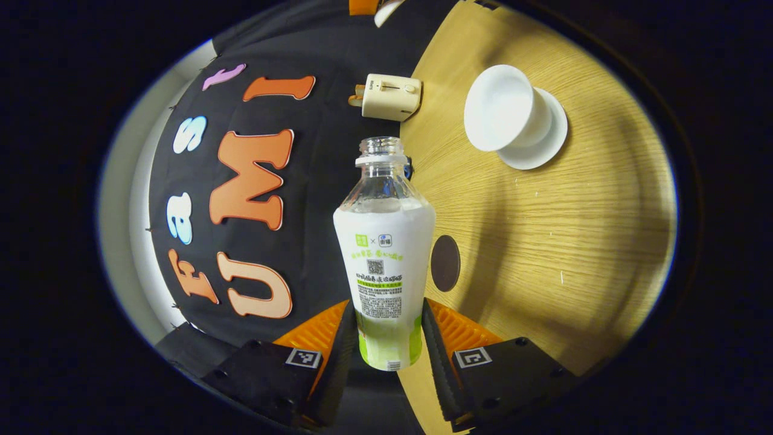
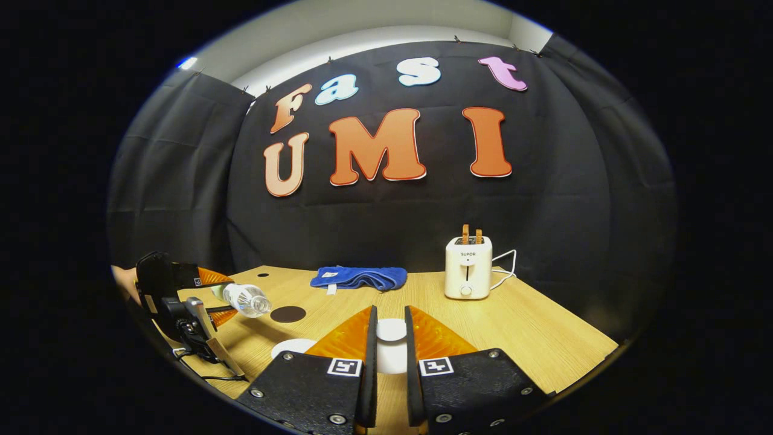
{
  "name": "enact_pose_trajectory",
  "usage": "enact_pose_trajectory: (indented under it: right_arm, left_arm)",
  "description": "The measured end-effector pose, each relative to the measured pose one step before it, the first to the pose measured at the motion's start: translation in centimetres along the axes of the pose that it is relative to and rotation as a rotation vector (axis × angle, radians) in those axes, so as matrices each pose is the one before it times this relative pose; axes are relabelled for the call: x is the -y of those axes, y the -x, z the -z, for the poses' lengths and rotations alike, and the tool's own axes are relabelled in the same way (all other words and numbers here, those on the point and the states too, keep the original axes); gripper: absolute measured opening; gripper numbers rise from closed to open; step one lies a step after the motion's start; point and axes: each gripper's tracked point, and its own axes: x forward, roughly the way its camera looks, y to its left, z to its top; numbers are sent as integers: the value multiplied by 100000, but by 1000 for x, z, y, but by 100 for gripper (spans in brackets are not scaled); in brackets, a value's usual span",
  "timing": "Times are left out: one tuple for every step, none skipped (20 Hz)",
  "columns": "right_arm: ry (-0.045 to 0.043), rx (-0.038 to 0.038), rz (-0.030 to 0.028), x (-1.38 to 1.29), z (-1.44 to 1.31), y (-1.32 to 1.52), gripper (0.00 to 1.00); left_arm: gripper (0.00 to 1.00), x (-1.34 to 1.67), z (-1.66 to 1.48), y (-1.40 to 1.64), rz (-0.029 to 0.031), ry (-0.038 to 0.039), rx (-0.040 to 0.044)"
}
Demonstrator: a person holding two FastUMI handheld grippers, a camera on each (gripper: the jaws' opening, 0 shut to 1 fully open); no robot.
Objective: Open the teacup lid with one hand, grasp the water bottle and pour water into the teacup with the other hand; after pouring, place the water bottle on the coaster and then close the teacup lid.
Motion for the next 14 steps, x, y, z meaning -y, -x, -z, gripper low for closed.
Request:
enact_pose_trajectory:
  right_arm:
    - [174, -21, 65, 76, 78, 38, 20]
    - [94, 78, 175, 43, -6, -6, 20]
    - [79, 6, -223, -11, 12, 41, 20]
    - [94, 179, -30, 30, -41, 84, 20]
    - [151, 77, -106, 43, -7, 46, 20]
    - [242, 101, -43, -6, 82, 17, 20]
    - [207, 27, -17, 19, -9, 13, 20]
    - [171, 129, -141, 17, 44, 23, 20]
    - [73, 44, 22, 47, -12, 87, 20]
    - [8, 81, -25, 68, 71, -1, 20]
    - [-43, 11, 129, 85, -38, -4, 20]
    - [-2, -12, -57, 78, 30, 88, 20]
    - [-16, 111, 195, 109, -10, 76, 20]
    - [-34, -79, -11, 85, 80, 11, 20]
  left_arm:
    - [65, -166, -46, -100, 128, -1541, 174]
    - [67, 127, -74, 372, 840, -1306, 154]
    - [68, 36, -377, -5, 348, -1050, 440]
    - [69, 29, -88, -30, 13, -1567, 298]
    - [63, -130, -71, 236, -150, -2022, 341]
    - [63, 14, -241, 29, -339, -1792, 276]
    - [63, -102, 28, -105, -57, -1777, 321]
    - [63, 27, -256, -92, -285, -1707, 354]
    - [63, -14, -145, 107, -332, -1783, 415]
    - [63, -77, -202, -7, -452, -2008, 180]
    - [63, -281, -231, 105, -629, -1983, 427]
    - [63, -156, -110, 105, -581, -1723, 342]
    - [63, -23, -104, -189, -622, -1588, 504]
    - [63, -251, -53, -22, -568, -1362, 244]
